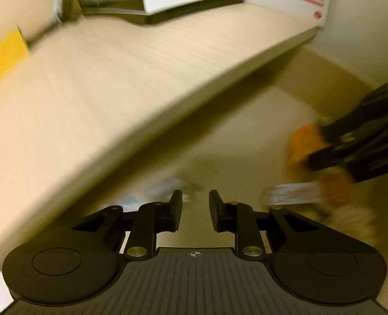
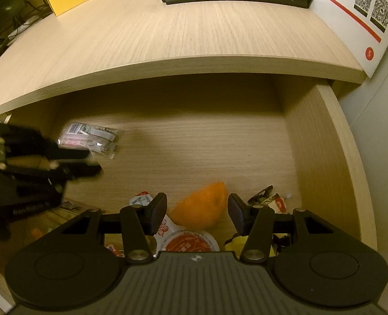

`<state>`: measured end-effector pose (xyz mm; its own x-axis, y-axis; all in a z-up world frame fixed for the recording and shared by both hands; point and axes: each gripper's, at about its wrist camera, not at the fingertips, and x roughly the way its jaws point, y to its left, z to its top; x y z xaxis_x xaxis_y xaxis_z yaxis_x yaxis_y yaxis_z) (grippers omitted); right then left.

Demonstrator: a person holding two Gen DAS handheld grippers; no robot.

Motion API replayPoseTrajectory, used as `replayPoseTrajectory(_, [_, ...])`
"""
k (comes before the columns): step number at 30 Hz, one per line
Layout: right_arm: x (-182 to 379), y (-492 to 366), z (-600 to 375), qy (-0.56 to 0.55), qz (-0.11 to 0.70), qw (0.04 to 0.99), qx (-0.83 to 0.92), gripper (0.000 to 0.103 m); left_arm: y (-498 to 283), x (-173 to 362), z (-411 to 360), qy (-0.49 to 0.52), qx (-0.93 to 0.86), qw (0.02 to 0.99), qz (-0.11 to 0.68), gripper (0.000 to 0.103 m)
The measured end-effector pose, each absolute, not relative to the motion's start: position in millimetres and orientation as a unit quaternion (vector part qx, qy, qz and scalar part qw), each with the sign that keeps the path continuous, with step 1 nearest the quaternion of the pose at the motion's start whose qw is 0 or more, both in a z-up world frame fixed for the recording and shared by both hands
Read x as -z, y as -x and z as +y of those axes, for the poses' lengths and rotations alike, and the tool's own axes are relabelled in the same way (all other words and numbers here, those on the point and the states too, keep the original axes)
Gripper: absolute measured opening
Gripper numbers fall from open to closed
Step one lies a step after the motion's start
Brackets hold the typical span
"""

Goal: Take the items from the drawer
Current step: 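Reach the right tool to the orange cup while the left tool reaches the clear packet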

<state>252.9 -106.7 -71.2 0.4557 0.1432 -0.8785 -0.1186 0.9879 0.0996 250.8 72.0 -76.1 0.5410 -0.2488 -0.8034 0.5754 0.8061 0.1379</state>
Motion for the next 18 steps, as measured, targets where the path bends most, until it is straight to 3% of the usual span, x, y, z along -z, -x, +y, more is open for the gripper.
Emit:
replayPoseTrajectory(8, [69, -251, -107, -0.02, 0.514, 0.854, -0.079, 0.052, -289, 93, 96, -0.125, 0.182, 0.868, 0.445, 0.021])
replayPoseTrajectory(11, [69, -251, -106, -0.02, 0.513, 0.855, -0.079, 0.051, -294, 99, 95, -0.102, 0.195, 0.857, 0.466, 0.027])
replayPoseTrajectory(18, [67, -250, -105, -0.021, 0.511, 0.856, -0.079, 0.052, -287, 100, 84, -0.07, 0.247, 0.836, 0.485, 0.029])
